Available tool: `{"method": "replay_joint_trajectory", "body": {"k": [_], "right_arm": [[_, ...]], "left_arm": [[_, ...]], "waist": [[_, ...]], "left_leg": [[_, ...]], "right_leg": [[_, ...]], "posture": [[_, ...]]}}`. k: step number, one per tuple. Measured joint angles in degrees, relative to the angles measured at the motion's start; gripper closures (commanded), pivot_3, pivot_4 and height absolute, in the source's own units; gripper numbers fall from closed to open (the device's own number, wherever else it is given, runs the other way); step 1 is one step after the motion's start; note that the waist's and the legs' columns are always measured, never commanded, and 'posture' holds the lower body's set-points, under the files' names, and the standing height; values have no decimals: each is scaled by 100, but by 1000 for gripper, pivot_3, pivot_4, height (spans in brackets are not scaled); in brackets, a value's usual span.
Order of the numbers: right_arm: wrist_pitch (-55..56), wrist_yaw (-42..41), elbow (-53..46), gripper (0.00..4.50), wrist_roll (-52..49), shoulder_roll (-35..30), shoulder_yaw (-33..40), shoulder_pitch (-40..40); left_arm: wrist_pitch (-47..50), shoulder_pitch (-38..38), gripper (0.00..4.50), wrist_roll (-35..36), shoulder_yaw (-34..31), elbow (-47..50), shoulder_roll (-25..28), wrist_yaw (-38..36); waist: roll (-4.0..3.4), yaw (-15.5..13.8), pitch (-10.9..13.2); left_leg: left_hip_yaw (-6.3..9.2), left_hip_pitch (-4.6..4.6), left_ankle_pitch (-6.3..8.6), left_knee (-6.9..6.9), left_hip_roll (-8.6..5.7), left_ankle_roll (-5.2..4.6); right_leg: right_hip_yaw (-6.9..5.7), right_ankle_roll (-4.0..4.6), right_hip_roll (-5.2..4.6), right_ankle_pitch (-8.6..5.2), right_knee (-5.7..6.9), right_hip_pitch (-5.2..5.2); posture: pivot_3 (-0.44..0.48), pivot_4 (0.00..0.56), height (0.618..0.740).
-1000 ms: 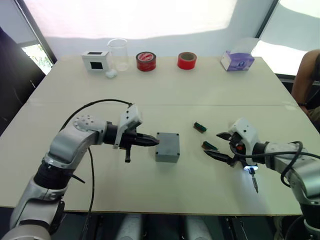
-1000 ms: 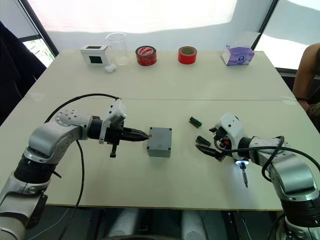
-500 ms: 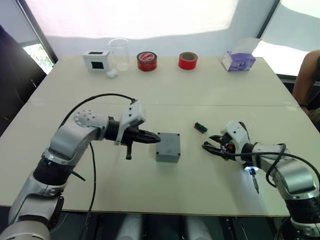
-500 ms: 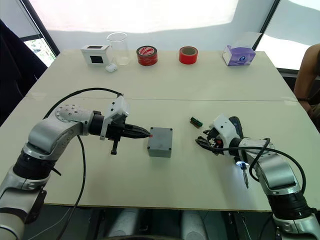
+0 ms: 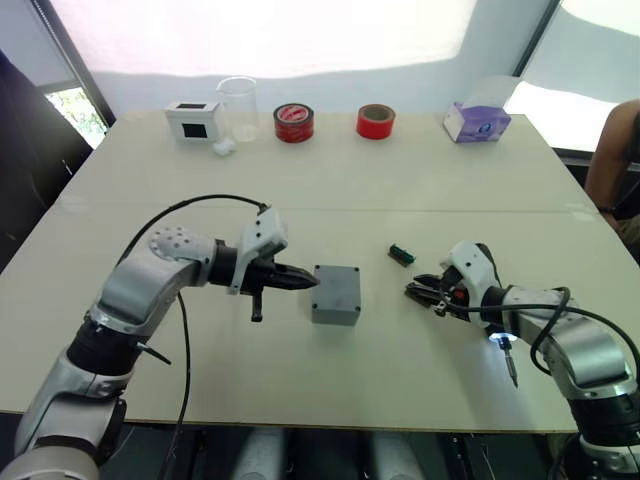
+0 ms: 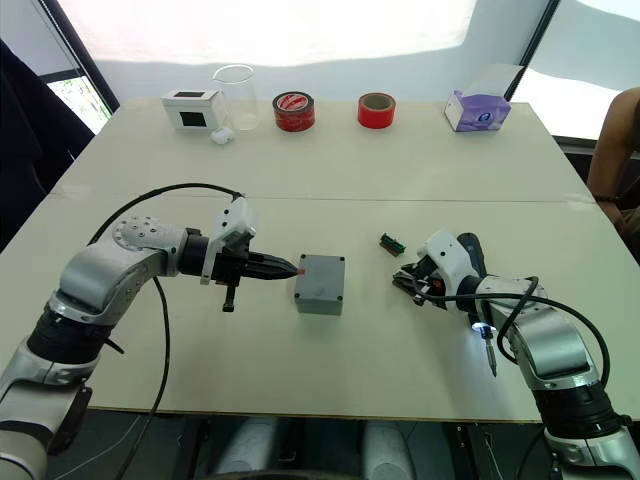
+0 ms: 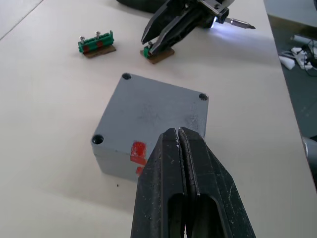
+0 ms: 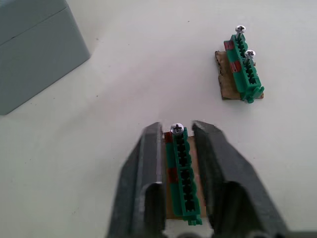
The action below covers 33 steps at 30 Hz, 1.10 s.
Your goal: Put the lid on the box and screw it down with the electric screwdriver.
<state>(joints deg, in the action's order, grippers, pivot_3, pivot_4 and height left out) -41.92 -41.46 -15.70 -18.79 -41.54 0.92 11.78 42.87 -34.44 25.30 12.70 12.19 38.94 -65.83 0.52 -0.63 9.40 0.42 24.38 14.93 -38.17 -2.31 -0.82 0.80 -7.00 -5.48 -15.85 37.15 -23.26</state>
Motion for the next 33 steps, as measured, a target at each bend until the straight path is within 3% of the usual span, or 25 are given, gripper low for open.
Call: {"method": "replay_joint_trajectory", "body": {"k": [18,25,33], "right_arm": [[9,-49,-127,4430,-110,-52,32,-14],[-108,-63,-420,4430,-255,-194,214,375],[-426,28,-907,4430,-517,336,-300,939]], "left_arm": [[33,-1,4500,1,0,-14,-12,52],[34,0,4500,7,-2,-125,-11,59],[23,-12,4500,19,-136,-406,174,17]], "waist": [[0,4,0],[0,6,0],[0,18,0]], "left_leg": [[0,0,0,0,0,0],[1,0,0,0,0,0],[2,0,0,0,2,0]], "right_leg": [[0,0,0,0,0,0],[0,0,0,0,0,0],[0,0,1,0,1,-2]], "posture": [[0,150,740],[0,150,740],[0,150,740]]}}
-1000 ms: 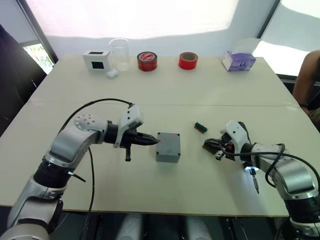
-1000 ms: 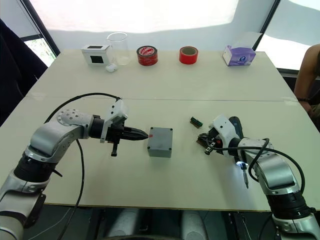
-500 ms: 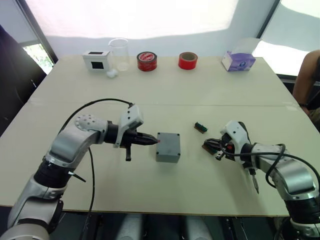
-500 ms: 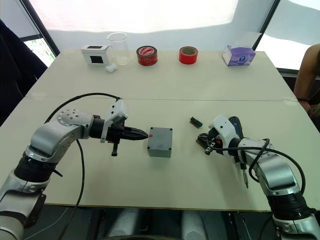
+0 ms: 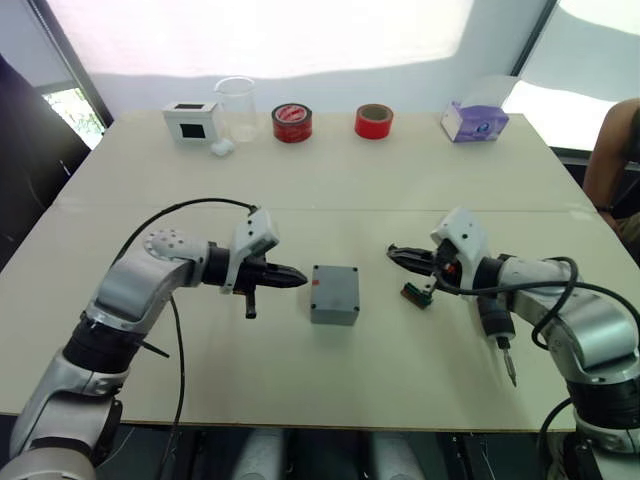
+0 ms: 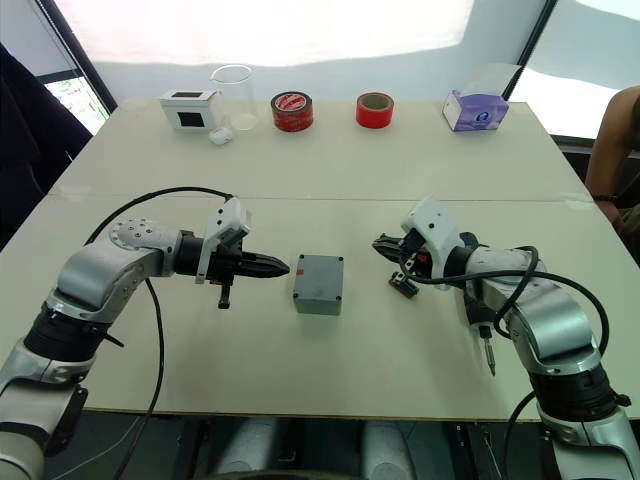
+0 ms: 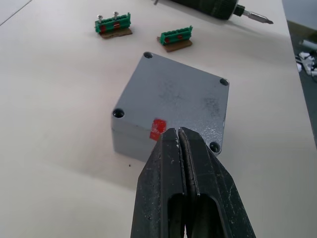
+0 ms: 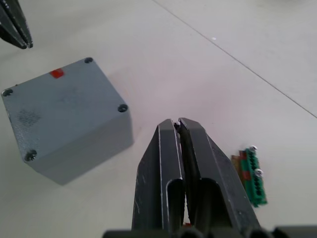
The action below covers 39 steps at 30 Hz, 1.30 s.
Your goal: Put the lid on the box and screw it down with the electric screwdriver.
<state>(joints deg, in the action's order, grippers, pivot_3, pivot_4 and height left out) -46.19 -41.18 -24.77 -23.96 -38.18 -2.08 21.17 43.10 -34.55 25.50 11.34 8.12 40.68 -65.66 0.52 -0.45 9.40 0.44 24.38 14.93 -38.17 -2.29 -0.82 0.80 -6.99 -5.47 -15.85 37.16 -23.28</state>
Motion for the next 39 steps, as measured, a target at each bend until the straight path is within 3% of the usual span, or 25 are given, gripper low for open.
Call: {"method": "replay_joint_trajectory", "body": {"k": [7,36,39], "right_arm": [[77,105,42,4430,66,337,-358,139],[361,46,490,4430,435,401,-696,139],[400,48,516,3657,473,421,-709,139]], "left_arm": [[-40,4,4500,1,-134,-129,4,79],[-38,125,4500,13,-133,-30,-29,219],[-33,126,4500,14,-133,-7,-36,221]], "waist": [[0,-13,0],[0,-6,0],[0,-7,0]], "left_leg": [[1,1,0,-1,-3,0],[0,1,0,0,-3,0],[0,1,0,0,-3,0]], "right_leg": [[-1,0,-1,0,2,0],[0,0,0,0,3,-2],[0,0,0,0,2,-2]], "posture": [[0,150,740],[0,150,740],[0,150,740]]}}
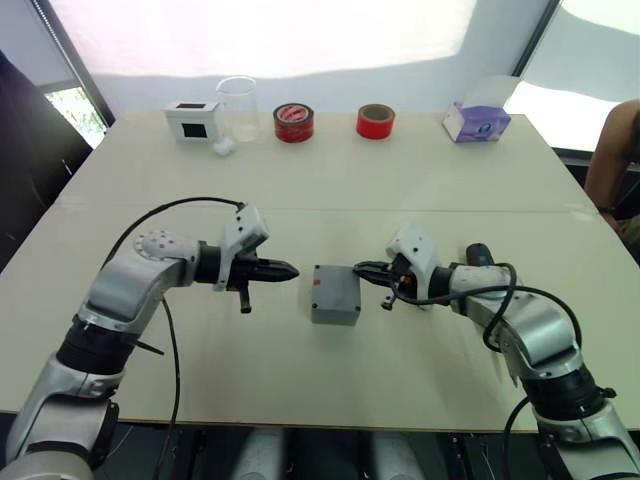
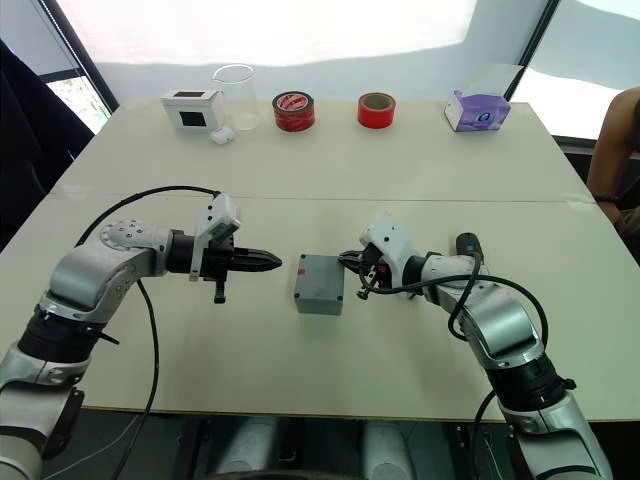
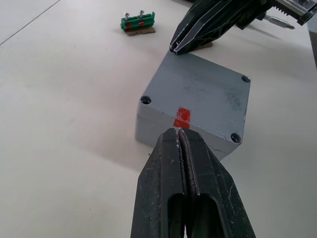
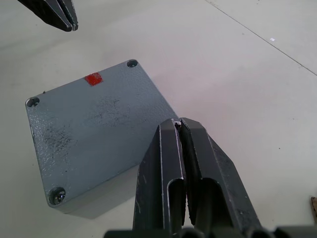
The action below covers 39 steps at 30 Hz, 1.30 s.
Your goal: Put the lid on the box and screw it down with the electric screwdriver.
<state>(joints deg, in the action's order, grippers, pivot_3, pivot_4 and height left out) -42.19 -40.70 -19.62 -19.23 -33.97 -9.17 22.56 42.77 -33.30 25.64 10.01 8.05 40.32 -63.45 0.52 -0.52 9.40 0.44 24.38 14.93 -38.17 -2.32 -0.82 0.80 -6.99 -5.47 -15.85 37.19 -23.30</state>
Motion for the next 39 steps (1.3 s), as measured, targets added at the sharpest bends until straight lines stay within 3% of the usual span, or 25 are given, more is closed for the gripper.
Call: {"method": "replay_joint_trajectory", "body": {"k": [7,11,16,17,19,21,23,28,33,39], "right_arm": [[8,9,22,725,50,-20,22,12],[-233,67,65,725,-81,-27,280,88],[-1320,473,41,725,-694,-2,1293,544],[-1608,552,38,167,-805,-108,1533,682],[-2110,562,30,19,-985,-509,1859,849],[-3083,498,76,19,-1145,-1422,1986,1035],[-3723,557,200,19,-1128,-1922,2122,1167],[-4919,713,623,19,-1258,-2497,2167,1097],[-4993,725,781,19,-1890,-3123,2013,617],[-4994,824,930,19,-2437,-3222,1824,250]], "left_arm": [[41,-2,4500,25,-1,9,-30,9],[66,-55,4500,138,-31,8,-114,6],[57,-328,4500,292,-69,-9,-245,-112],[44,-417,4500,326,-68,-9,-256,-168],[-13,-554,4500,341,-59,-12,-263,-298],[-278,-628,4500,275,101,-9,-209,-599],[-431,-630,4500,206,227,-18,-200,-772],[-825,-770,4500,-23,570,-2,-276,-1028],[-1237,-742,4500,-381,891,-130,-410,-1118],[-1286,-740,4500,-370,936,-91,-621,-1050]], "waist": [[0,0,0],[0,-10,0],[0,-10,0],[0,-15,0],[0,-24,0],[-8,-21,4],[-6,-8,3],[-7,31,2],[-13,22,2],[-13,17,2]], "left_leg": [[0,0,0,0,0,0],[0,0,0,0,0,0],[0,1,-1,0,0,1],[0,1,0,0,0,1],[1,2,0,2,-2,0],[-2,3,1,5,-7,-2],[-5,3,2,4,-3,-3],[-7,3,2,8,5,-3],[-12,4,3,8,2,-6],[-11,5,4,6,3,-7]], "right_leg": [[0,0,0,0,0,0],[0,0,0,0,0,0],[0,0,-2,0,1,-2],[0,0,-2,0,1,-1],[-1,0,-4,0,-3,1],[0,1,-11,0,-6,-1],[2,1,-10,0,-10,-1],[11,2,-13,-1,-11,-3],[10,1,-12,0,-13,-4],[10,1,-11,0,-12,-4]], "posture": [[0,150,740],[0,150,740],[0,150,740],[0,150,740],[0,150,740],[0,150,740],[0,150,740],[0,150,740],[0,150,740],[0,150,740]]}}
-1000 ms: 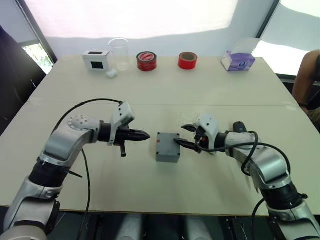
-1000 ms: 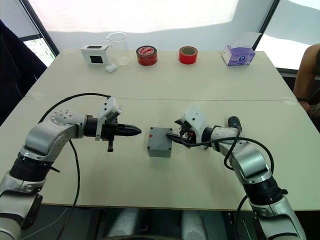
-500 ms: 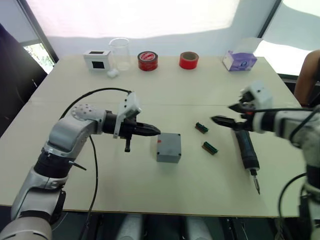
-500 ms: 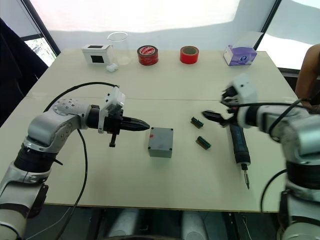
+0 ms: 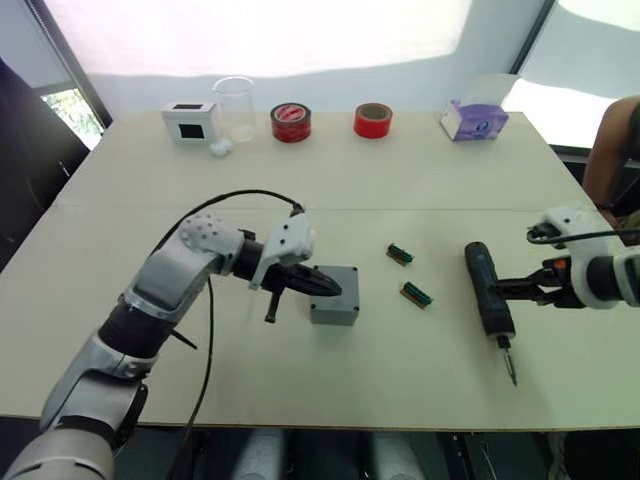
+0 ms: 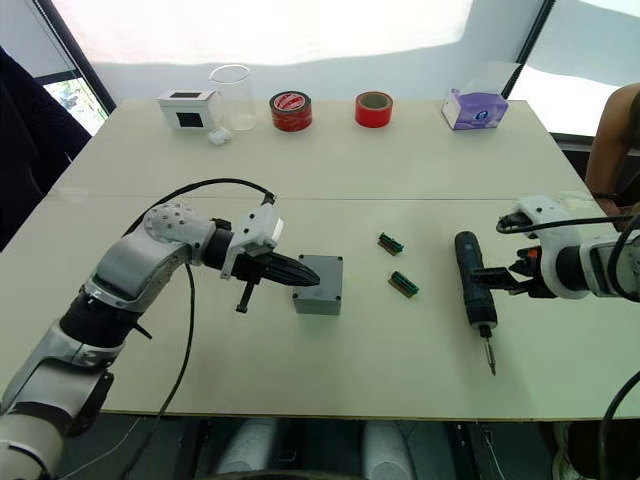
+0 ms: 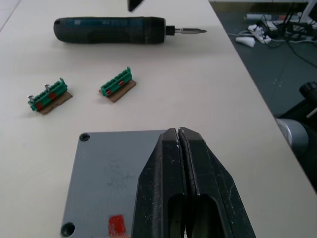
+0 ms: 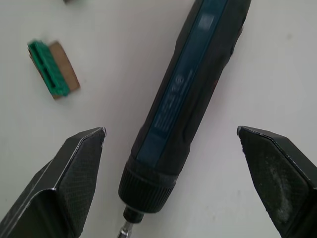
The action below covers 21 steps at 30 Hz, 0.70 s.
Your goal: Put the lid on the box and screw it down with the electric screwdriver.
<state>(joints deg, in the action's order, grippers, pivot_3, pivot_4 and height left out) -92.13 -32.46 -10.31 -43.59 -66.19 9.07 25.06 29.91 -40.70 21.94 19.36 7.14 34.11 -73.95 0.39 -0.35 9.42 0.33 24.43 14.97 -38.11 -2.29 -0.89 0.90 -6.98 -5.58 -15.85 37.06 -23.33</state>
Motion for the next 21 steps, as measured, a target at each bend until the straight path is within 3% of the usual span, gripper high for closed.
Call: {"method": "replay_joint_trajectory", "body": {"k": [8,21], "right_arm": [[-1,0,1005,19,-178,-15,-666,591],[-4,-320,1164,19,38,-19,-1686,869]], "left_arm": [[300,394,4500,81,-163,437,24,373],[741,776,4500,259,-557,958,179,924]], "waist": [[0,13,0],[0,-28,0]], "left_leg": [[0,-1,0,-1,1,0],[0,0,0,-2,-1,0]], "right_leg": [[-1,0,2,0,1,-2],[-3,0,1,0,0,0]], "posture": [[0,150,740],[0,150,740]]}}
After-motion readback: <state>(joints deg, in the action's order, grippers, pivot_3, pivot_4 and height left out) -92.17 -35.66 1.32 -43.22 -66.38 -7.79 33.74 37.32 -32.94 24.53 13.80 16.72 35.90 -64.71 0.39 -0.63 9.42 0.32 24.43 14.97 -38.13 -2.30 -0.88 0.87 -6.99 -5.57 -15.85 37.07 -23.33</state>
